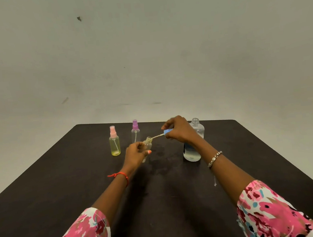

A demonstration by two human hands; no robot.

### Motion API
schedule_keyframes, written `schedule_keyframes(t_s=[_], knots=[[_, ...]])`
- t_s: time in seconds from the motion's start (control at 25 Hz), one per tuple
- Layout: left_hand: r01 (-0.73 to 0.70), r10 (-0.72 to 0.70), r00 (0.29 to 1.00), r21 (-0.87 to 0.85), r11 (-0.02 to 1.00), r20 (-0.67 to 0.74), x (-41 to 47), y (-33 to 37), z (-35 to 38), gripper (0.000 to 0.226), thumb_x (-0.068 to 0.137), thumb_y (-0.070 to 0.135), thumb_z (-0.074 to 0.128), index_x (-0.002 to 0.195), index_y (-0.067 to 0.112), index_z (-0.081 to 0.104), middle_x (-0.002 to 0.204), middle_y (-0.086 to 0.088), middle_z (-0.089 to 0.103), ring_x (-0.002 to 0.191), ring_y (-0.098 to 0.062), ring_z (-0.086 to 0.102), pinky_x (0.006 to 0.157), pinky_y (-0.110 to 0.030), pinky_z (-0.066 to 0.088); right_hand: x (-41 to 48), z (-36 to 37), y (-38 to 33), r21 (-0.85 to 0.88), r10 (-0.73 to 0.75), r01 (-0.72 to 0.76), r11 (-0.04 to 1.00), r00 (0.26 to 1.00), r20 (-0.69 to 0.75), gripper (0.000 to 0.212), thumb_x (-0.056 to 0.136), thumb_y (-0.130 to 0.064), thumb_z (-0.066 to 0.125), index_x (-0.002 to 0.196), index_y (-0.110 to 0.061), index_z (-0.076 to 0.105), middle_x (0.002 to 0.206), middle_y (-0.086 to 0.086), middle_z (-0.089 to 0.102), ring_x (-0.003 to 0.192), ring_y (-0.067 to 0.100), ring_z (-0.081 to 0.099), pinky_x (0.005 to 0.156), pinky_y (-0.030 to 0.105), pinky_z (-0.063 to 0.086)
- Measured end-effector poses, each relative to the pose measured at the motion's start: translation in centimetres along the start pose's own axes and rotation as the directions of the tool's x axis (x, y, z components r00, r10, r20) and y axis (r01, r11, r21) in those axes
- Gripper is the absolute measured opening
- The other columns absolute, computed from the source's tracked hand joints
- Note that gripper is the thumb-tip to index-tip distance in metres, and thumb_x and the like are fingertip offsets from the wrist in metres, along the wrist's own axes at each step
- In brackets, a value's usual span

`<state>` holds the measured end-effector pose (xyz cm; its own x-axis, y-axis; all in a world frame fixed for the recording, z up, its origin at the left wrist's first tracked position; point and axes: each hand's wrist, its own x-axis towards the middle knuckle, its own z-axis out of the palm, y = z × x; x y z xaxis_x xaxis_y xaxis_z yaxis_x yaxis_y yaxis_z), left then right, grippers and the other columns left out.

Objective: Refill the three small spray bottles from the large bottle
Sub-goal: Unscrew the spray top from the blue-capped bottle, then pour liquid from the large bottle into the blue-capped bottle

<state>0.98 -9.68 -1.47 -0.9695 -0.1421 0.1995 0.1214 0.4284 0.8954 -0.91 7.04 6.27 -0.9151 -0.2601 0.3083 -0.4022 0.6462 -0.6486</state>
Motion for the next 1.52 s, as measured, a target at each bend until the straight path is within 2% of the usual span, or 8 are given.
schedule_keyframes(t_s=[0.16, 0.36, 0.64, 0.76, 0.92, 1.0, 1.24, 1.52], knots=[[0.083, -0.096, 0.984, -0.094, 0.992, -0.149, 0.3, -0.6, -0.2, 0.038, 0.081, 0.003, 0.064, 0.116, -0.003, 0.054, 0.117, -0.019, 0.06, 0.107, -0.027, 0.056, 0.087, -0.028, 0.043, -1.8, 3.1, 4.1, 0.043, 0.128, -0.122, 0.992, 0.981, -0.144, 0.015, 0.071, 0.0, 0.066, 0.085, 0.006, 0.068, 0.082, 0.02, 0.066, 0.072, 0.019, 0.056, 0.062, 0.025, 0.047], [0.104, -0.131, 0.974, -0.148, 0.983, -0.183, 0.6, -1.0, 0.1, 0.037, 0.081, 0.005, 0.065, 0.116, -0.001, 0.054, 0.117, -0.017, 0.061, 0.108, -0.028, 0.057, 0.091, -0.031, 0.045, -3.3, 5.9, 7.4, -0.014, 0.303, -0.306, 0.952, 0.947, -0.109, 0.031, 0.065, -0.011, 0.076, 0.09, -0.002, 0.061, 0.094, 0.016, 0.06, 0.081, 0.02, 0.052, 0.065, 0.024, 0.039], [0.076, -0.102, 0.981, -0.16, 0.984, -0.163, 0.4, -0.4, 1.3, 0.037, 0.079, 0.005, 0.067, 0.114, -0.002, 0.056, 0.114, -0.018, 0.062, 0.105, -0.025, 0.057, 0.095, -0.035, 0.047, -4.1, 6.4, 7.9, -0.071, 0.283, -0.289, 0.955, 0.956, -0.08, 0.03, 0.069, -0.022, 0.078, 0.083, -0.004, 0.058, 0.093, 0.014, 0.057, 0.078, 0.015, 0.045, 0.056, 0.018, 0.032], [0.058, -0.085, 0.983, -0.162, 0.985, -0.163, 0.2, 0.1, 1.8, 0.033, 0.079, 0.005, 0.066, 0.11, -0.003, 0.058, 0.111, -0.017, 0.063, 0.103, -0.025, 0.058, 0.091, -0.032, 0.047, -4.8, 5.5, 6.8, -0.038, 0.198, -0.21, 0.977, 0.957, -0.213, 0.027, 0.076, -0.025, 0.071, 0.073, 0.0, 0.061, 0.079, 0.014, 0.062, 0.071, 0.019, 0.054, 0.056, 0.02, 0.037], [0.05, -0.076, 0.988, -0.186, 0.981, -0.132, -0.2, 0.8, 2.7, 0.031, 0.08, 0.006, 0.066, 0.109, -0.003, 0.059, 0.102, -0.01, 0.061, 0.096, -0.018, 0.056, 0.085, -0.028, 0.045, -5.7, 3.0, 5.5, 0.17, 0.218, -0.142, 0.975, 0.743, -0.633, 0.023, 0.077, -0.024, 0.07, 0.075, -0.01, 0.052, 0.079, 0.004, 0.055, 0.076, 0.018, 0.053, 0.061, 0.027, 0.037], [0.05, -0.074, 0.992, -0.214, 0.975, -0.106, -0.3, 0.8, 3.2, 0.03, 0.081, 0.008, 0.066, 0.108, -0.002, 0.059, 0.099, -0.006, 0.06, 0.097, -0.019, 0.057, 0.086, -0.029, 0.046, -5.2, 2.0, 6.0, 0.218, 0.246, -0.129, 0.967, 0.679, -0.691, 0.04, 0.069, -0.027, 0.077, 0.09, -0.01, 0.047, 0.096, 0.005, 0.05, 0.093, 0.021, 0.049, 0.071, 0.03, 0.039], [0.046, -0.065, 0.996, -0.254, 0.966, -0.068, -0.3, 0.5, 3.8, 0.027, 0.082, 0.012, 0.065, 0.106, 0.001, 0.059, 0.103, -0.007, 0.06, 0.098, -0.018, 0.057, 0.084, -0.029, 0.048, -3.8, 0.9, 8.1, 0.306, 0.38, -0.248, 0.919, 0.766, -0.519, 0.104, 0.058, -0.033, 0.085, 0.138, -0.008, 0.023, 0.143, 0.014, 0.029, 0.132, 0.028, 0.029, 0.106, 0.042, 0.033], [0.051, -0.066, 0.997, -0.286, 0.957, -0.042, -0.3, 0.0, 3.4, 0.019, 0.082, 0.011, 0.065, 0.099, 0.008, 0.058, 0.101, -0.007, 0.06, 0.098, -0.02, 0.058, 0.088, -0.034, 0.049, -3.2, 1.7, 8.7, 0.403, 0.444, -0.277, 0.872, 0.793, -0.416, 0.074, 0.064, -0.02, 0.082, 0.123, -0.009, 0.039, 0.125, 0.013, 0.053, 0.116, 0.03, 0.051, 0.096, 0.044, 0.046]])
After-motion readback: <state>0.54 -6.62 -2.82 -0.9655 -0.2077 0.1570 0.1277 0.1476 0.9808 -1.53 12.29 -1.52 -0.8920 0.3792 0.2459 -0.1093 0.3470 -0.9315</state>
